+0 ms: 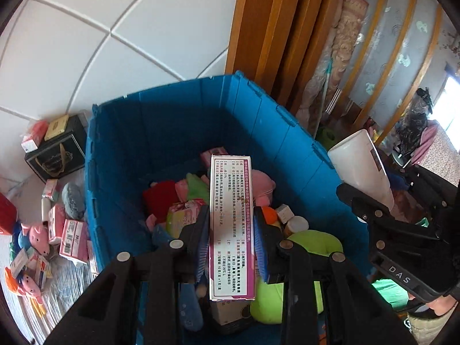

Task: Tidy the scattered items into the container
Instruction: 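Open both tools to drop the box and bottle into the crate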

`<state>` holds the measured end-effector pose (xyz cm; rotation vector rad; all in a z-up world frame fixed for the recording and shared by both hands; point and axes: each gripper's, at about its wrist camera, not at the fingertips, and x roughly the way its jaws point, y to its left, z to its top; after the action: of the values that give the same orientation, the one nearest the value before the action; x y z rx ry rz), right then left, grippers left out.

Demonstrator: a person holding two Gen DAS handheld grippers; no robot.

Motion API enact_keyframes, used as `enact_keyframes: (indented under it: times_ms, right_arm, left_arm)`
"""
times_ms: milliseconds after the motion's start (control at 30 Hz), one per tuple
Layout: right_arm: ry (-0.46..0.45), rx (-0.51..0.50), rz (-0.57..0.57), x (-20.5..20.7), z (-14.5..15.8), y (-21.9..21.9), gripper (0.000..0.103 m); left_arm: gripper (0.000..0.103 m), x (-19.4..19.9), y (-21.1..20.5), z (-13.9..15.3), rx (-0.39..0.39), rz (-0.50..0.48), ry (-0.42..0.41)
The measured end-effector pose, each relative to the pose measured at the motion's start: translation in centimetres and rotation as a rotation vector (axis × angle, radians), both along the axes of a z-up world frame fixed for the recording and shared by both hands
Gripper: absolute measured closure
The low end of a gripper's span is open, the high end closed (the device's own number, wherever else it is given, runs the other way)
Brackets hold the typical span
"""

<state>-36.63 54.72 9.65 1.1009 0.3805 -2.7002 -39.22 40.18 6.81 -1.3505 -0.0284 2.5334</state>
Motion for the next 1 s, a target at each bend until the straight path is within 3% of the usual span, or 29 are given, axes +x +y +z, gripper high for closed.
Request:
enact_keyframes:
  times_ms: [300,533,633,767,833,1000]
  right_arm:
    - [-0.165,-0.099,0.046,-10.3,-6.3,0.9,0.057]
    - [-0.314,-0.063,0.055,-15.0,-13.6,-0.2,0.057]
    - [-0.376,-0.019,0.057,-15.7,-16.5,-0.5,0.057]
    - [-0.399,0.011,0.07,-15.5,-17.4,-0.7,0.057]
    - [-0.395,-0.007,0.072,-15.3,-17.1,-0.6,0.057]
    - [-0.387,-0.006,0.059,-15.3,-17.4,0.2,0.057]
  left_arm:
    - [0.075,-9.4,1.2,-7.4,-0.061,0.163,-0.133]
    - [0.075,-11.0,-0.4,-13.0,-0.063,0.18,-0.173]
    - [0.075,-11.4,-0.6,-13.6,-0.086,0.202,-0.19]
    - [0.073,-11.3,-0.1,-13.6,-0.087,0.182,-0.197]
    - [0.061,-11.5,-0.2,-13.5,-0.105,0.192,-0.195]
    - [0.054,-11.1,-0.2,-13.0,-0.109,0.196,-0.157]
